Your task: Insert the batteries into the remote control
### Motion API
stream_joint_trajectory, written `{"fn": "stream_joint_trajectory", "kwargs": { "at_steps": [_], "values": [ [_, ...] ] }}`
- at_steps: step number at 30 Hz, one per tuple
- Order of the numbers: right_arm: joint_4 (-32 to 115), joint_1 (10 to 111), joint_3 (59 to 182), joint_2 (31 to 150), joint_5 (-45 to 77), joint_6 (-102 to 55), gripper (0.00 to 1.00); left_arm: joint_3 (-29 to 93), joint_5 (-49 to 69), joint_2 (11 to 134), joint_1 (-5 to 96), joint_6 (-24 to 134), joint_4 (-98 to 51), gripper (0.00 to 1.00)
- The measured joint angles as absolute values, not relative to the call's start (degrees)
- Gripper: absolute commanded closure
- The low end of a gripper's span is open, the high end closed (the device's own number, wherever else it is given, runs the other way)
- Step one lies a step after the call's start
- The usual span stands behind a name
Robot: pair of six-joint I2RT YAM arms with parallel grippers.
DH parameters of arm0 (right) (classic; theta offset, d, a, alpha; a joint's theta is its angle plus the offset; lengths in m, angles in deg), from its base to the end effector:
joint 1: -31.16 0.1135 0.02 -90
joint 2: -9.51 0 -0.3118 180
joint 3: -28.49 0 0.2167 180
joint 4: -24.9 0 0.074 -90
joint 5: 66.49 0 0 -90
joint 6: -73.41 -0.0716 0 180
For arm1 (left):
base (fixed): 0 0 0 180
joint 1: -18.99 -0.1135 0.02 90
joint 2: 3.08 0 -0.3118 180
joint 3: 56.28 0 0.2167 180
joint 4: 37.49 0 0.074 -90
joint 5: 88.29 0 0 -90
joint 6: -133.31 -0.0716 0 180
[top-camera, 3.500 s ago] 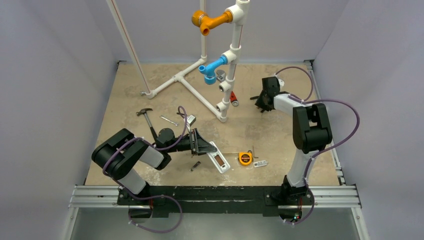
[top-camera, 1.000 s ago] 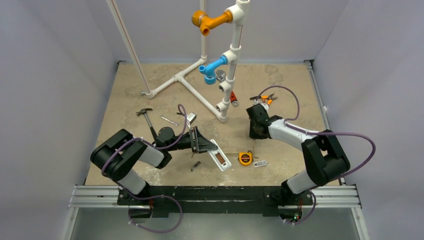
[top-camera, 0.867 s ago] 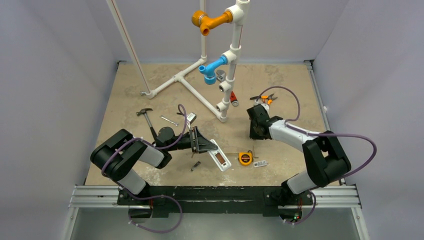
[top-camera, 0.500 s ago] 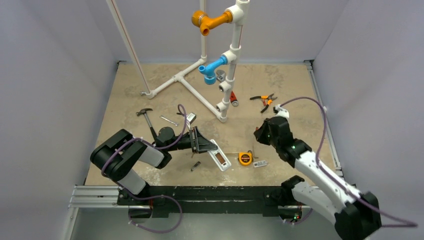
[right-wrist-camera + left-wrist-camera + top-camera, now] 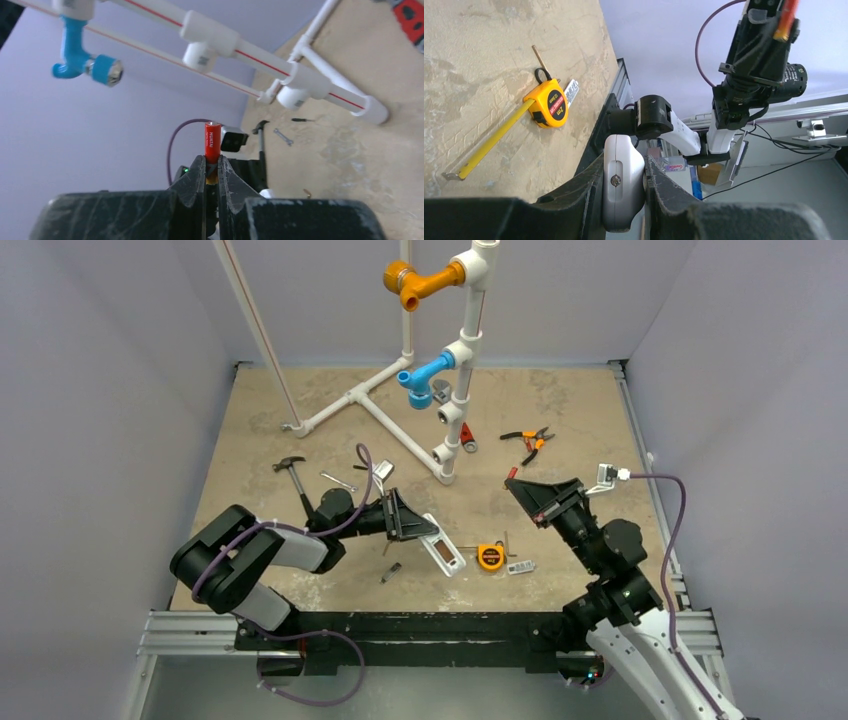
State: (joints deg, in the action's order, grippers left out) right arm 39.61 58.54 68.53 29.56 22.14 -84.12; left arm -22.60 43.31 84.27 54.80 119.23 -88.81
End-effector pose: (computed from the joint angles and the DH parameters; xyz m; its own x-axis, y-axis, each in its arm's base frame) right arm 0.0664 0.0363 0.3079 -0.4132 0.8264 -0.3826 -0.2593 0.2960 0.9193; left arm 0.1842 -0.1915 0.2452 -0.9543 -0.2059 -0.2167 0.2051 0.0764 -0.9758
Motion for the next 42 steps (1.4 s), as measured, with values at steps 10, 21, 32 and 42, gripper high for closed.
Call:
{"fn": "stream_joint_trajectory", "kwargs": {
  "at_steps": [10, 21, 32, 42],
  "values": [
    [23.4, 58.5, 67.8, 28.8, 3.3, -82.5, 1.0, -18.6, 43.0, 83.7, 56.5, 116.4, -84.7, 1.0],
    [13.5, 58.5, 67.4, 29.1, -8.3, -81.9, 1.0, -17.5, 42.7, 76.4, 57.2, 110.8, -78.3, 1.0],
    [24.4, 58.6, 65.1, 27.8, -7.5, -61.7, 1.0, -17.4, 41.3, 63.9, 57.8, 102.3, -70.8, 1.0],
    [25.5, 58.6, 60.8, 24.1, -11.1, -44.5, 1.0, -15.5, 38.2, 52.1, 58.5, 87.7, -53.6, 1.0]
  ]
}}
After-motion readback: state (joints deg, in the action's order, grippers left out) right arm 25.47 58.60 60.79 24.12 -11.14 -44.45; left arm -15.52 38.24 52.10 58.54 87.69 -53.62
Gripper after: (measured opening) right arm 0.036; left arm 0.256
